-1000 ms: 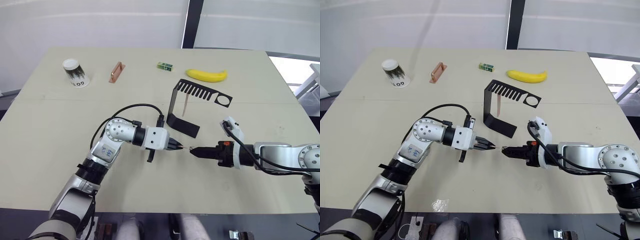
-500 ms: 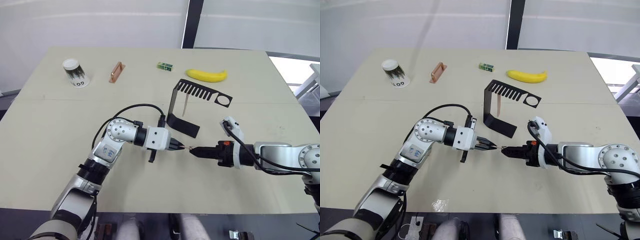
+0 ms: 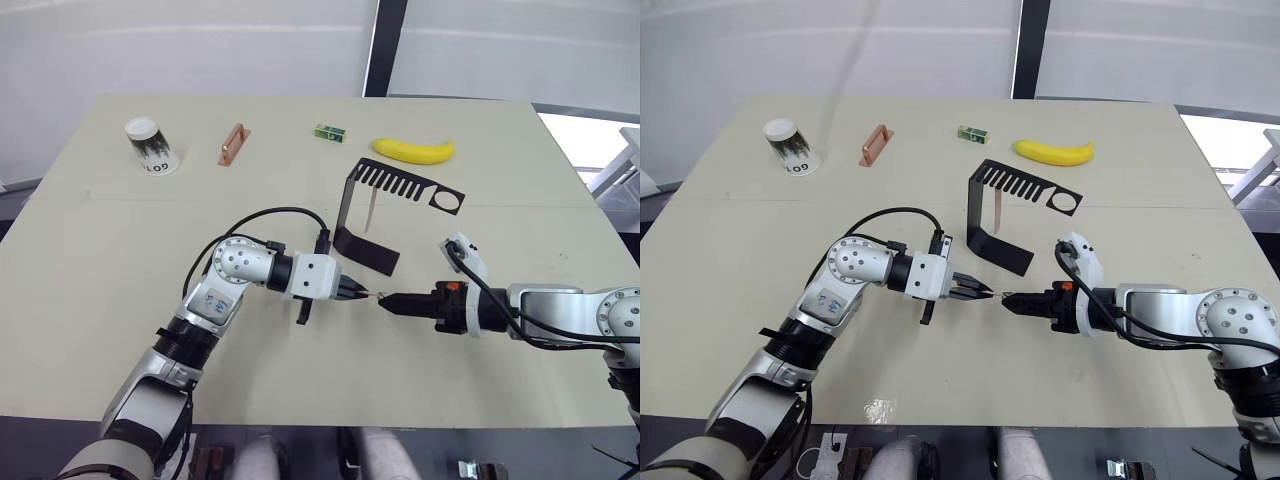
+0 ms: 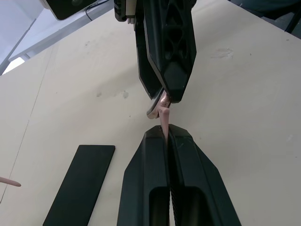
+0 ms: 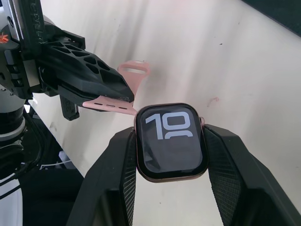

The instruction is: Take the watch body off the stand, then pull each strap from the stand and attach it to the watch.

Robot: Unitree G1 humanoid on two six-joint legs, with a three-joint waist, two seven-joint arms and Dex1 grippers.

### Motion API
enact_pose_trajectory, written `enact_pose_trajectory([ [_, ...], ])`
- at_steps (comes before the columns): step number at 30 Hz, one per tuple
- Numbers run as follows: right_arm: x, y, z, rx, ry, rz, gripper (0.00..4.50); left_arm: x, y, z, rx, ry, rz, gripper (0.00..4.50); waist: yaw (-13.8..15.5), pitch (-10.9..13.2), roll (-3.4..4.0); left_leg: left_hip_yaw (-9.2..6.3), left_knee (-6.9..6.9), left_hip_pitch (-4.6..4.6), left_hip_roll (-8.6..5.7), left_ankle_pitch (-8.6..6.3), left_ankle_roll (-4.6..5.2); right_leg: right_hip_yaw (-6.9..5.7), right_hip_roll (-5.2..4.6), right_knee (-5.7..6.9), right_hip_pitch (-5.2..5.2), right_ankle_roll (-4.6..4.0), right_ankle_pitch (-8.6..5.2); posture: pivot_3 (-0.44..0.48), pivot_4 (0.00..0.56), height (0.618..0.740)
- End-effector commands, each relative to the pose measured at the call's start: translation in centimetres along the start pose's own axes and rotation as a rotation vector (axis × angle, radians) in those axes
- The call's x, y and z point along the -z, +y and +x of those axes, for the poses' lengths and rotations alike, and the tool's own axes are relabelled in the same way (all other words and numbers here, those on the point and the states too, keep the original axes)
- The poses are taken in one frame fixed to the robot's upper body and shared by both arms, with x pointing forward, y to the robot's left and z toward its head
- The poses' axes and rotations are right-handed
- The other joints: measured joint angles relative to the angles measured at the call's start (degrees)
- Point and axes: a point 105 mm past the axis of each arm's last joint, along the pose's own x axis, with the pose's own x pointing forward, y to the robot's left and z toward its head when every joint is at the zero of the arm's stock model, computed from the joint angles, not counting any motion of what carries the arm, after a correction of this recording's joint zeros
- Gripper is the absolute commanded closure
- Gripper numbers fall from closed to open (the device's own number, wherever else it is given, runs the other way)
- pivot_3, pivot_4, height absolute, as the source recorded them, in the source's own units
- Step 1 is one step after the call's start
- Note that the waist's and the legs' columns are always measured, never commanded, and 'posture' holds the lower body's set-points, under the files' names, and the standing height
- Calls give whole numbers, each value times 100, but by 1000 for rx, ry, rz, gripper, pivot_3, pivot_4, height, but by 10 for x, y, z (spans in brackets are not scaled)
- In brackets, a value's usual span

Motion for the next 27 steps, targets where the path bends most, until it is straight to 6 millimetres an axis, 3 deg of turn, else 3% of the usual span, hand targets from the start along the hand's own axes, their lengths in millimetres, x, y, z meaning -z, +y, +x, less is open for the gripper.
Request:
enact_pose_trajectory([
  [1,-9,9,-5,-29,-37,-22,2892,-9,4,-1,-9,-14,43,4500,0,0,0,0,0,0,0,0,0,0,0,0,0,0,0,0,150,740],
  [27,-10,13,-4,-47,-45,-30,2892,-10,4,5,-12,-26,39,4500,-1,0,0,0,0,0,0,0,0,0,0,0,0,0,0,0,150,740],
])
